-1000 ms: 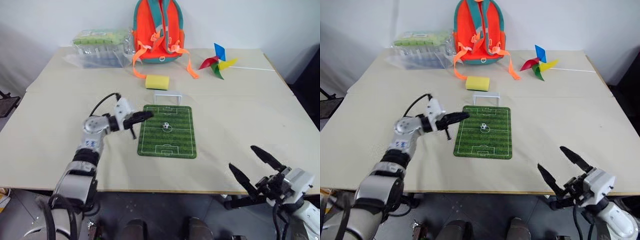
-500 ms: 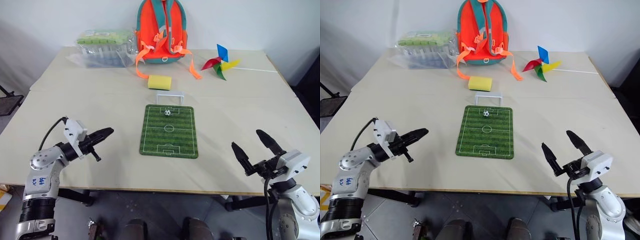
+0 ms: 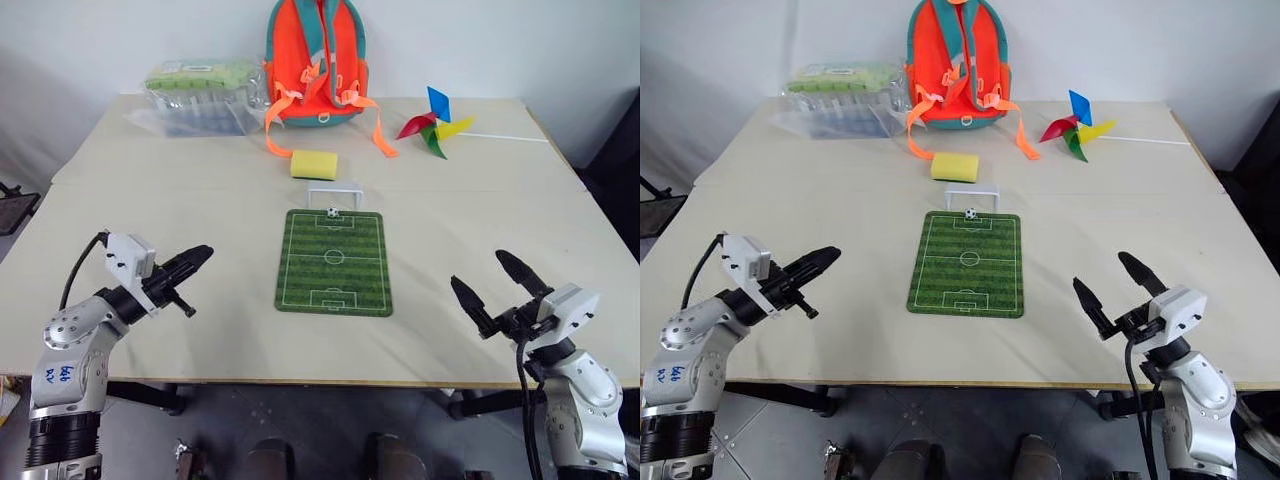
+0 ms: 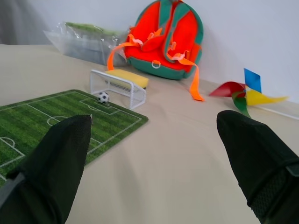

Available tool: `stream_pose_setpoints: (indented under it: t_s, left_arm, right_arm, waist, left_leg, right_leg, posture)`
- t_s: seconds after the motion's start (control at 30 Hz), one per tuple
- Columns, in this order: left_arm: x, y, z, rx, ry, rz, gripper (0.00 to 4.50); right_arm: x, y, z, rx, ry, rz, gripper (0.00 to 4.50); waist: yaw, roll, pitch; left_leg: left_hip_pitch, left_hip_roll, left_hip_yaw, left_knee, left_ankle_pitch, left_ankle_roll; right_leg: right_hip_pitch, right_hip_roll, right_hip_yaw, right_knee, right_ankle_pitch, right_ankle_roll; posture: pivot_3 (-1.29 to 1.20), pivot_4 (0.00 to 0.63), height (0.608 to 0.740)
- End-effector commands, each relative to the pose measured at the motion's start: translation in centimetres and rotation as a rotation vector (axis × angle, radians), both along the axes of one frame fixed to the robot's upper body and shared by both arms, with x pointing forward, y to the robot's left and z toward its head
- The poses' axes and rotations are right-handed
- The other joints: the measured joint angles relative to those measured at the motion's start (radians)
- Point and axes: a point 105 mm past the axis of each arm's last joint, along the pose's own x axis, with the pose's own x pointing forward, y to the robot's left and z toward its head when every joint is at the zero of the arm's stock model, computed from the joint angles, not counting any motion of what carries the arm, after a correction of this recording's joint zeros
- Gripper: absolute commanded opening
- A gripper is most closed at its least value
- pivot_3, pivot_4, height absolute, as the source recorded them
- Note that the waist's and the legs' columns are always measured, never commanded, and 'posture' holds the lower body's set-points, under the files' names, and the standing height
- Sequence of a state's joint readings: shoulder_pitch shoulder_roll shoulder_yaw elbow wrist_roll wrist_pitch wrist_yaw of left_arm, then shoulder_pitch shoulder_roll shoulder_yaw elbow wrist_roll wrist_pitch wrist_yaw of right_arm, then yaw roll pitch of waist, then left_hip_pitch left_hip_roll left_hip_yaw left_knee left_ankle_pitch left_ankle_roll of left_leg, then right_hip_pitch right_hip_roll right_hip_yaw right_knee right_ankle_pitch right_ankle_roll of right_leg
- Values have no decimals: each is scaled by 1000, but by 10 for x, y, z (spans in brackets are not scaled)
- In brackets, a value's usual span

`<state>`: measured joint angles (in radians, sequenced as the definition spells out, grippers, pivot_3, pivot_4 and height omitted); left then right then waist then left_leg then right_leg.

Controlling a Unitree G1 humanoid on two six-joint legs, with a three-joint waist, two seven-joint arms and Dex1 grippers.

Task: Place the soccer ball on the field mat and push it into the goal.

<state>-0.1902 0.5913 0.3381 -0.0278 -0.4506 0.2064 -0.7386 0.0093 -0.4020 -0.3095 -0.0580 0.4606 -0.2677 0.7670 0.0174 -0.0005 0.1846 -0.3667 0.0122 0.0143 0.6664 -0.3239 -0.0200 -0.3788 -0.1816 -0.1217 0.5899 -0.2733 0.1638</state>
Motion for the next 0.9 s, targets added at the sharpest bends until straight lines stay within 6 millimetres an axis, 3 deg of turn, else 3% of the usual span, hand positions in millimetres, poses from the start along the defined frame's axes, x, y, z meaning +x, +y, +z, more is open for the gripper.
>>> stream_pose_setpoints:
  t_s: [0.03, 0.9]
  left_arm:
    - [-4, -1, 14, -3, -57, -4, 13]
    - [4, -13, 12, 18, -77, -54, 13]
  right_arm:
    - [1, 2, 5, -16, -27, 13, 4500]
    - [2, 3, 7, -17, -35, 16, 4500]
  waist:
    - [2, 0, 0]
    - [2, 0, 0]
  left_leg:
    - [0, 0, 0, 0, 0, 0]
    - [0, 0, 0, 0, 0, 0]
  right_leg:
    - [0, 0, 0, 0, 0, 0]
    - [0, 0, 0, 0, 0, 0]
  posture:
    - [0, 150, 740]
    - [0, 150, 740]
